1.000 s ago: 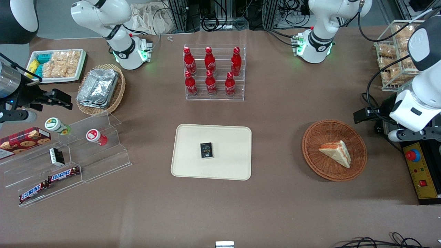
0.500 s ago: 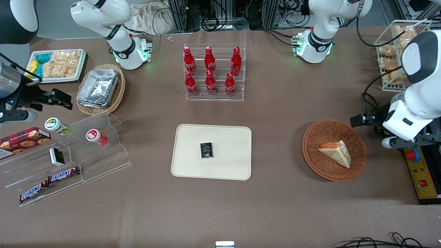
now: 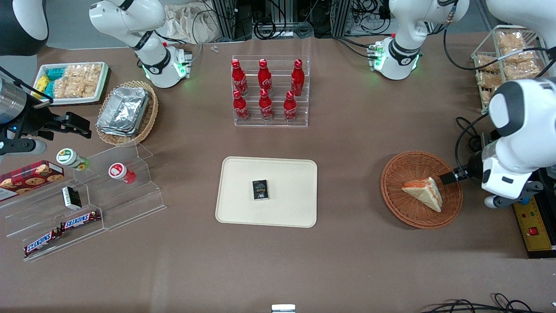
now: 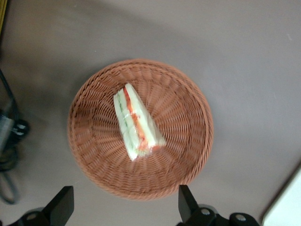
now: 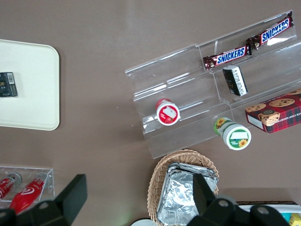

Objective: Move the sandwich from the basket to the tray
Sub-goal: 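Move the left gripper over the sandwich in the wicker basket and lower it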

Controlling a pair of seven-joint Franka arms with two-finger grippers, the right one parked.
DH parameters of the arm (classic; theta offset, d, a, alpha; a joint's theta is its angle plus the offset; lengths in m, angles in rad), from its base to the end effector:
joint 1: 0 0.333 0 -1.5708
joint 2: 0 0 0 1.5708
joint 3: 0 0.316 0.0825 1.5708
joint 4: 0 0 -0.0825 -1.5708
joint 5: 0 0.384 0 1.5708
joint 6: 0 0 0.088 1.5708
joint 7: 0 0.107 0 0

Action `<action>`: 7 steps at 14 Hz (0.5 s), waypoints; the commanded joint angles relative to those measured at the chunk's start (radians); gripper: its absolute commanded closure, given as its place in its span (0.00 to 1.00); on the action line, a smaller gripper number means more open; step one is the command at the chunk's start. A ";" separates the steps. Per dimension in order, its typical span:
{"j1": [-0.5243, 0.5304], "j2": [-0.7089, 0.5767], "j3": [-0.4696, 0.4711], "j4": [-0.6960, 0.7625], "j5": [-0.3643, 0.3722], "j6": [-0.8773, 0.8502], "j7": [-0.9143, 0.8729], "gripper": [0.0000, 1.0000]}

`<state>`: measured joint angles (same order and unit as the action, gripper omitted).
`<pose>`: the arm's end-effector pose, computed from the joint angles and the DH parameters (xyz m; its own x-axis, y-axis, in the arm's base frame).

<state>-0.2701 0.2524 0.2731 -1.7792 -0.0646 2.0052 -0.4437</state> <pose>0.6238 -0.0129 0.4175 0.8930 0.4500 -0.0108 0.4498 -0.8930 -0.0154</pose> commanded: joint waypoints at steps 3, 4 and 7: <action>-0.017 0.027 -0.005 -0.151 0.000 0.213 -0.321 0.00; -0.017 0.047 -0.005 -0.149 0.000 0.214 -0.351 0.00; -0.018 0.097 -0.006 -0.151 -0.008 0.257 -0.401 0.00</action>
<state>-0.2820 0.3236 0.2652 -1.9266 -0.0646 2.2239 -0.7960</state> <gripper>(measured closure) 0.000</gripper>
